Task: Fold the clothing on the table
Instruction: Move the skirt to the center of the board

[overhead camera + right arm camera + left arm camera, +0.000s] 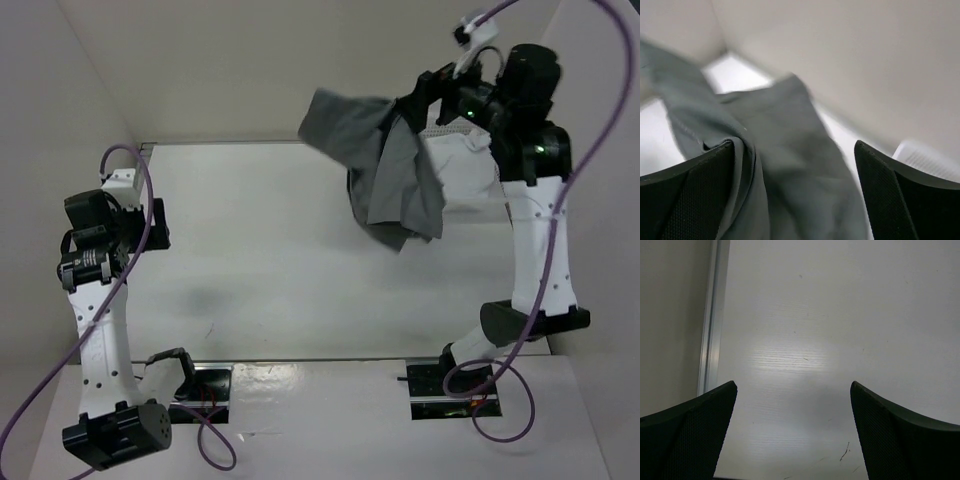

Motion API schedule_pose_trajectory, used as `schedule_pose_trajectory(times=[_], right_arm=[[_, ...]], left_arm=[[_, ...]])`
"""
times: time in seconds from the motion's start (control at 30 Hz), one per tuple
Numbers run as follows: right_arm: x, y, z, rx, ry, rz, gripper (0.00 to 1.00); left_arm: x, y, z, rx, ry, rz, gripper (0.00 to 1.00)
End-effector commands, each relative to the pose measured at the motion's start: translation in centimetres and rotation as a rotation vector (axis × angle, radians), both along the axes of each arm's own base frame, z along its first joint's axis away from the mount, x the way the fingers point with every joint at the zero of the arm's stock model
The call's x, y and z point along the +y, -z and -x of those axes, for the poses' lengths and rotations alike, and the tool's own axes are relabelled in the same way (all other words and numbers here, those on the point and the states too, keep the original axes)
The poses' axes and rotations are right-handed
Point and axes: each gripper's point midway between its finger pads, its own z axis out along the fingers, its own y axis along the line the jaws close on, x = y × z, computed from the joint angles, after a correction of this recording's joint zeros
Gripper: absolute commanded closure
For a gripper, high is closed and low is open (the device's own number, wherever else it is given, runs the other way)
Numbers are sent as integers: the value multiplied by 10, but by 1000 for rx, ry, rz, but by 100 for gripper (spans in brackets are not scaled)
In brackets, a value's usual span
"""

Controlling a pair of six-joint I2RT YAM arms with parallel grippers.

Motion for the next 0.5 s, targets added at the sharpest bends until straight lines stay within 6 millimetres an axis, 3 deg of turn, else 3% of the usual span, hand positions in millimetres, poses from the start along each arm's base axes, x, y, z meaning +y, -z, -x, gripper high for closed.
schedule_pose_trajectory(times=[0.0,0.07,0.13,0.17,0.2,0.23,0.37,0.47], right_arm=[[-1,147,-57,350,19,81,1],[2,181,-52,423,21,141,1],[8,201,-44,469,16,201,1],[29,220,-29,515,-53,271,1],[42,225,-18,521,-102,307,1],[68,237,-1,530,-179,368,1],[111,267,34,560,-308,480,1],[123,285,48,600,-340,532,1]], left_arm=[[-5,1,7,-16,21,-9,0],[-4,2,12,-6,10,-14,0],[-3,3,16,2,-1,-19,0],[-2,-3,19,-9,-18,-22,0],[0,-7,19,-16,-27,-30,0],[-1,-10,21,-31,-33,-25,0],[-2,-12,25,-49,-35,-25,0],[-1,-14,30,-63,-46,-30,0]])
